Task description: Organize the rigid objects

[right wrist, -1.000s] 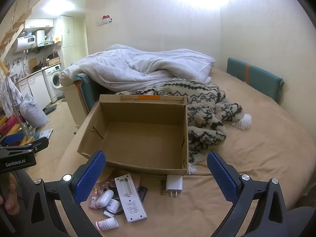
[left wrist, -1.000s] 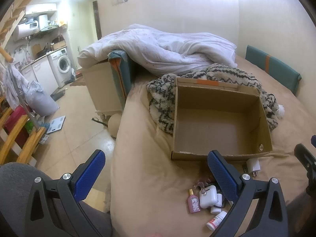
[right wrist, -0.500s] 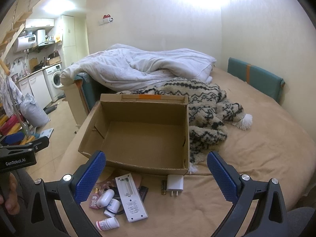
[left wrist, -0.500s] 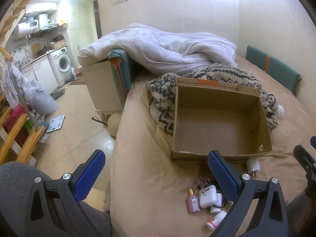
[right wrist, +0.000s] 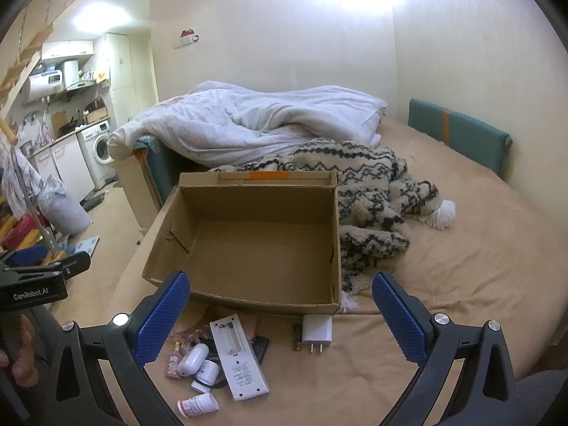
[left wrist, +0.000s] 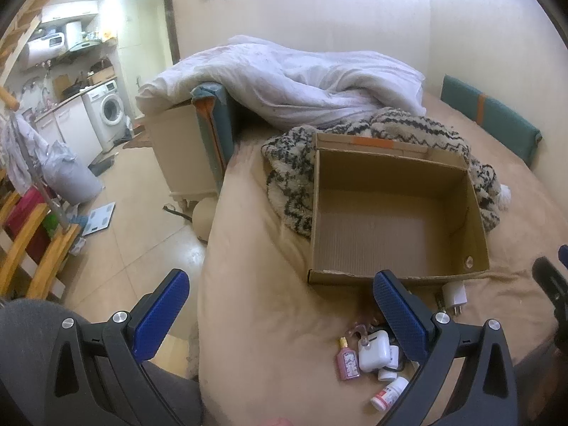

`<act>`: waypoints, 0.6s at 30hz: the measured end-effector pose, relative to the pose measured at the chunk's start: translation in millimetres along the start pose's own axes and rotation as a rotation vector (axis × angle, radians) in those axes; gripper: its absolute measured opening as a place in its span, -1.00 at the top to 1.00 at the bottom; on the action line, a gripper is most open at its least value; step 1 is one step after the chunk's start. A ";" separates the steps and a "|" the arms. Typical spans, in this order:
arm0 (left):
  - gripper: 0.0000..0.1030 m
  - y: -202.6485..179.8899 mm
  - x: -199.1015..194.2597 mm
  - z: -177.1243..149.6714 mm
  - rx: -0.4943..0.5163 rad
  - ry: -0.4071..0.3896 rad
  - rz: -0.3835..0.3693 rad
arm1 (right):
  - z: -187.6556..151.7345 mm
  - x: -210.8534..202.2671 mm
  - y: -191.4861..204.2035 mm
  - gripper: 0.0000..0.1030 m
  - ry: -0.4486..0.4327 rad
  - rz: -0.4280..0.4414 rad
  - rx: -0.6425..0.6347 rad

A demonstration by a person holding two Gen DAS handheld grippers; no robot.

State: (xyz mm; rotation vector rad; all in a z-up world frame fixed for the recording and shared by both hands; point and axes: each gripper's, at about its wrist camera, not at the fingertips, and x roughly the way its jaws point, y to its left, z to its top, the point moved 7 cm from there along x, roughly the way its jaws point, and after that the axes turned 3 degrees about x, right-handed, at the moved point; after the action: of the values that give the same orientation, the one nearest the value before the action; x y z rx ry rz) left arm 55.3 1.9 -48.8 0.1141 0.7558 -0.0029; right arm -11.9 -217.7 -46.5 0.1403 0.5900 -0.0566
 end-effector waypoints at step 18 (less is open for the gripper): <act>-1.00 16.8 25.9 53.3 0.007 0.028 0.033 | -7.9 26.6 -11.1 -1.00 0.119 0.033 0.057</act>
State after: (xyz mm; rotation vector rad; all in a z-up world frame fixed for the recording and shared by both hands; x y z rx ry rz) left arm 111.3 14.0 -26.3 0.1335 0.7818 0.0272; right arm 4.8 -227.9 -69.1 0.2101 0.7053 -0.0335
